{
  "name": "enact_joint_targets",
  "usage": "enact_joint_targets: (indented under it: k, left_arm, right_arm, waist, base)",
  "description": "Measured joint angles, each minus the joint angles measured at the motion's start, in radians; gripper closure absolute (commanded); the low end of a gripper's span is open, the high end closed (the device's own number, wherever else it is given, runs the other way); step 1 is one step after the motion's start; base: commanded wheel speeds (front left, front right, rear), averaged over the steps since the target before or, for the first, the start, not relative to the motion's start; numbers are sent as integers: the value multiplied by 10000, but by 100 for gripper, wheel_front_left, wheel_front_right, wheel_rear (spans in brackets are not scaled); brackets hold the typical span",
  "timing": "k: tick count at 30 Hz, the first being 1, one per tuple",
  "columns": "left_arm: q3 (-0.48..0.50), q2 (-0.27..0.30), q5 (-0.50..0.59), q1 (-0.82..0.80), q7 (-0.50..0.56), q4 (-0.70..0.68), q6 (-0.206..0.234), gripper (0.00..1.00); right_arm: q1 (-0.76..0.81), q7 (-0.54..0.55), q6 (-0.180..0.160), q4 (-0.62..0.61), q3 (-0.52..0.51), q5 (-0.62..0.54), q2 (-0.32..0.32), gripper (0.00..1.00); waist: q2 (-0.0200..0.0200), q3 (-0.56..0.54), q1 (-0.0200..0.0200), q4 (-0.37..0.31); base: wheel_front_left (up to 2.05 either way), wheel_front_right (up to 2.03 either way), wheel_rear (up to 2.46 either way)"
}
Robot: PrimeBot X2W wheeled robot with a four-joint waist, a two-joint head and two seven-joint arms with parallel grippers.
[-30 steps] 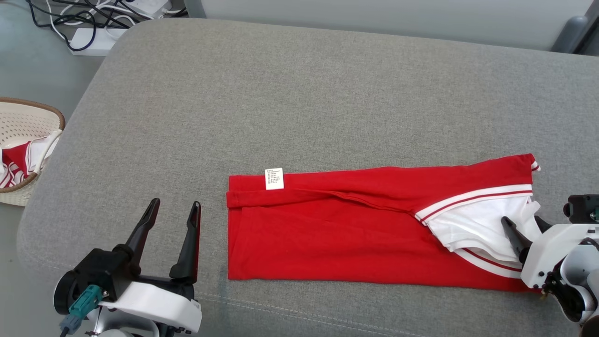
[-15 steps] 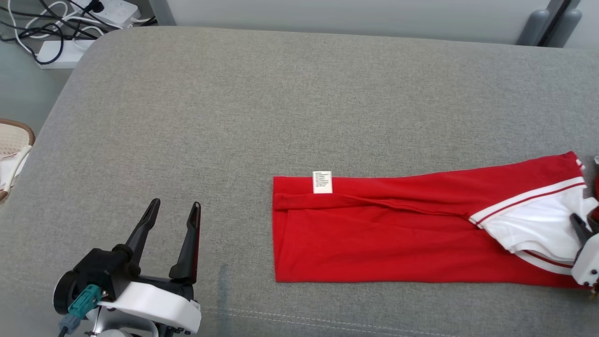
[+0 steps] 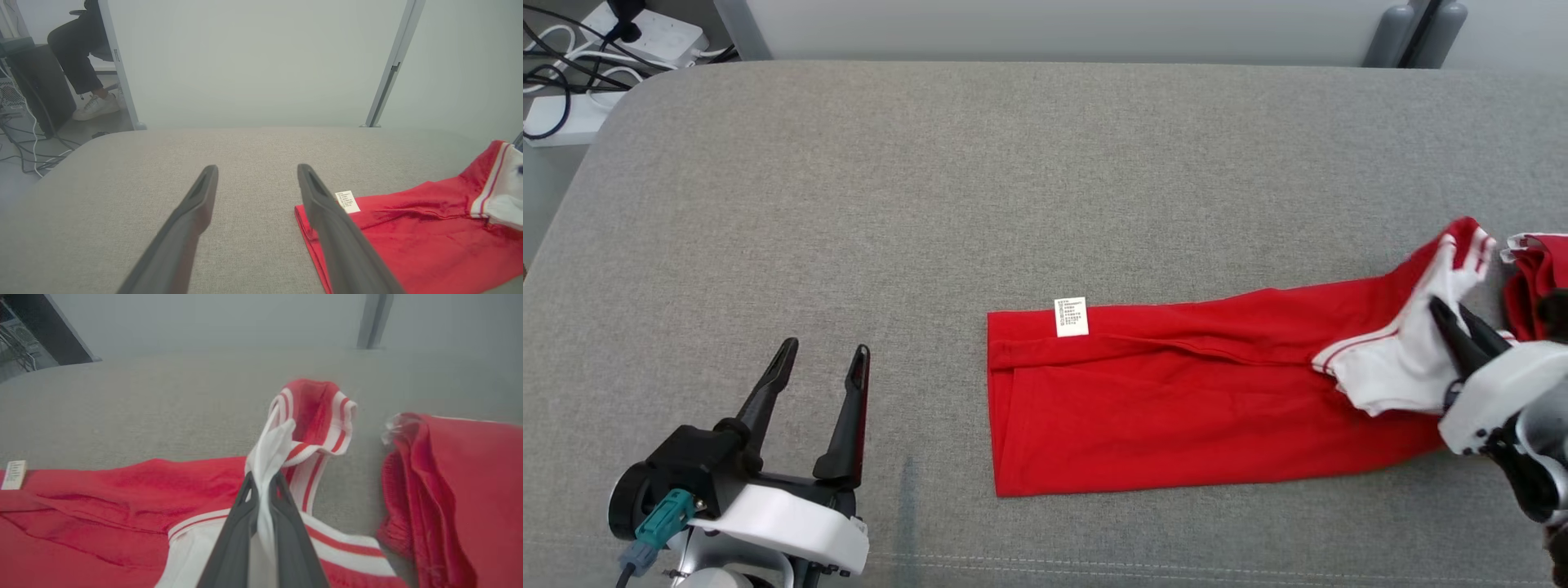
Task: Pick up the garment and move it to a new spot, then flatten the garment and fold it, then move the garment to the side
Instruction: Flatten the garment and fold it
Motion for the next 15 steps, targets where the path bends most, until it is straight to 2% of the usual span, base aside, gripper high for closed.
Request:
enact_joint_targets:
  k: [4,9,11,15]
  left_arm:
    - [-10,27,2,-69,6,-90,2,0]
    - [-69,33,4,-81,111,-134,2,0]
    - [-98,31,4,-88,121,-146,0,0]
    - [-196,15,4,-220,165,-138,-109,0]
  right_arm:
    - [8,178,0,-2107,372,-533,337,100]
    - [207,1009,0,-4462,1097,-1158,1267,100]
    - [427,1375,0,-4922,1522,-1294,1770,100]
    - [500,1687,0,-4869,2322,-1701,2744,100]
  waist:
    - [0,-1,0,-129]
    - [0,34,0,-153]
    - [0,67,0,-130]
    - [0,151,0,-13]
  base:
    - [0,0,0]
    - [0,0,0]
    - [0,0,0]
    - [0,0,0]
